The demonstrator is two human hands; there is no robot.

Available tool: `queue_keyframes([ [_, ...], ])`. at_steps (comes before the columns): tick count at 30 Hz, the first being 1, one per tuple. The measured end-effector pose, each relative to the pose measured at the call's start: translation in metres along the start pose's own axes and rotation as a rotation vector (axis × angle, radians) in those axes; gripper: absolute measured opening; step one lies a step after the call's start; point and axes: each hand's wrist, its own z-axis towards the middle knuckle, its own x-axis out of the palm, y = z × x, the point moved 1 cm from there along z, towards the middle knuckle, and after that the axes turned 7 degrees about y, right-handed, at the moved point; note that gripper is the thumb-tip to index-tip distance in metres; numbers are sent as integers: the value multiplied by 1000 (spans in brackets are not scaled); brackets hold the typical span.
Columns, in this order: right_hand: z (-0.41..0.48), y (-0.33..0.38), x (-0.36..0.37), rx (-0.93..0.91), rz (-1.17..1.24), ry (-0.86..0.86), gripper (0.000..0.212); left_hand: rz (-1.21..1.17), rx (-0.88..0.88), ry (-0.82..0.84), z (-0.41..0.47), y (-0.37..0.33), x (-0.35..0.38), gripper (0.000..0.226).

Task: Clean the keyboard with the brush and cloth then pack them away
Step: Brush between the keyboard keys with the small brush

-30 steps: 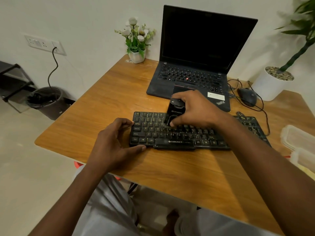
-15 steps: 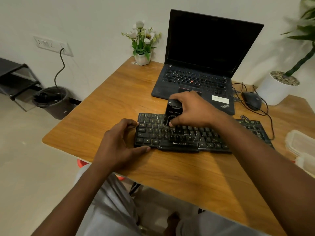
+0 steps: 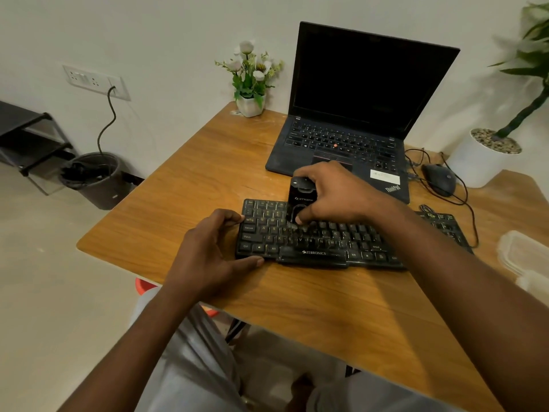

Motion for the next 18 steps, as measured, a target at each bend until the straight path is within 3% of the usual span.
queue_keyframes([
  [3,4,0,3,-11,-5,-33,43,-2,-5,-1,0,0,0,78],
  [11,-5,-4,-1,-47,44,133,39,-13,-18,-3,1,1,1,78],
  [18,0,-1,2,-20,32,-25,40,-8,-9,-8,1,0,2,78],
])
